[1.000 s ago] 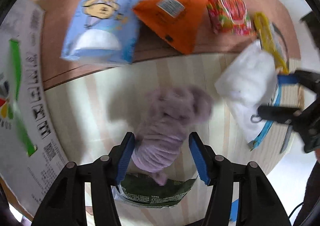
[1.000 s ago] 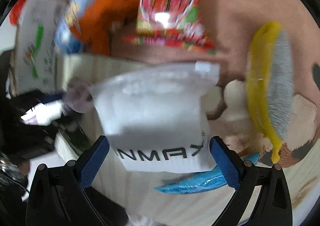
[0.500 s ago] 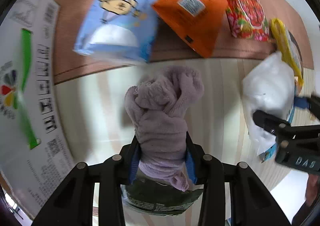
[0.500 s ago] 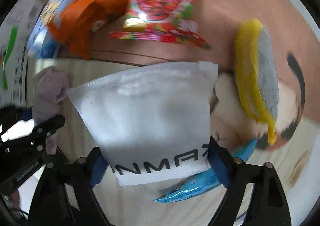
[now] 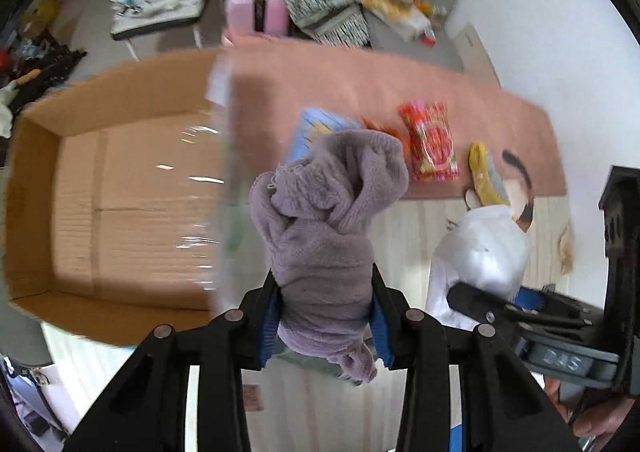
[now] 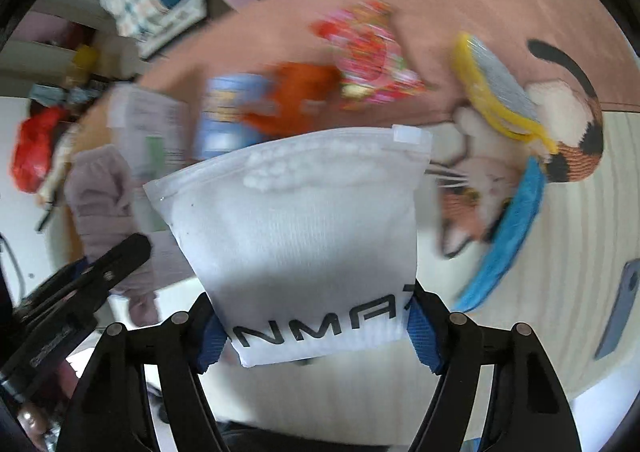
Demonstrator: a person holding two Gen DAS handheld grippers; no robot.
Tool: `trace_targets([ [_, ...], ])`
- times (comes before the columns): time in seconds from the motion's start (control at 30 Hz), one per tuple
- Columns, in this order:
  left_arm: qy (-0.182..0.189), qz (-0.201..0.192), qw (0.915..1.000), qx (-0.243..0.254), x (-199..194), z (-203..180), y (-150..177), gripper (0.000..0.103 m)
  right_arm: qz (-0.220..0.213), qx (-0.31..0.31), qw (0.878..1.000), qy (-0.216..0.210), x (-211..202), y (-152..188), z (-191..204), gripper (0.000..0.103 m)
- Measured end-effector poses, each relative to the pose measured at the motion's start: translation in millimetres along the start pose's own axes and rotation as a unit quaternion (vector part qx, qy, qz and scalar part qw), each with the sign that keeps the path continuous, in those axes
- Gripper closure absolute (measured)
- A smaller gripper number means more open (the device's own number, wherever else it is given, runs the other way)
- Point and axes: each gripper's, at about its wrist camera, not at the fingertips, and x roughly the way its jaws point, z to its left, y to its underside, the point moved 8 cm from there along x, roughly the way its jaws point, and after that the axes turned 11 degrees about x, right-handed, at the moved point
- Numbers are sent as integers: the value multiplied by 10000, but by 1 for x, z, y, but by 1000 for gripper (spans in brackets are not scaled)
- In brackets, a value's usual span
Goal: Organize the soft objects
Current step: 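Grasp the lilac towel with the left tool while the right tool grasps the white pouch, then carry both items into the cardboard box and open both tools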
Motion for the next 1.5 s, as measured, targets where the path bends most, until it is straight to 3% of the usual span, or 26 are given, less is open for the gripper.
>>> trace_targets([
  [0.03, 12, -48, 10000, -53, -11, 13, 4, 68, -14, -21, 9998, -180, -10, 11, 19, 26],
  [0.07, 37, -74, 9999, -104, -26, 29, 7, 68, 3, -38, 9996, -277, -6, -13, 40, 26],
  [0.17, 45, -51, 9999, -157, -23, 54, -2, 68, 23, -145, 9986, -518, -4, -11, 102, 26],
  [0.27, -37, -23, 9995, -317, -25, 102, -12, 68, -69, -232, 9988, -437, 27, -10, 174, 26],
  [0.37, 47, 92, 9989, -447, -20, 142, -14, 68, -132, -229, 9993, -245, 40, -10, 214, 26],
  [0.5, 111, 365, 9978, -550, -2, 187, -25, 68, -127, -256, 9996, 50, 99, -33, 262, 26],
  [0.67, 409, 849, 9937, -604, 38, 229, -41, 68, 54, -192, 9994, 300, 158, -46, 297, 26],
  [0.87, 575, 1356, 9873, -597, 88, 255, -50, 67, 119, -152, 9957, 904, 227, -68, 302, 26],
  [1.27, 839, 1931, 9761, -534, 133, 261, -53, 65, 306, -190, 9908, 1306, 281, -78, 302, 23],
  [1.33, 931, 1972, 9744, -549, 131, 257, -54, 58, 331, -279, 9905, 1304, 283, -75, 306, 20],
  [1.5, 616, 1644, 9837, -398, 105, 255, -62, 8, 291, -404, 9927, 1101, 271, -63, 317, 3],
])
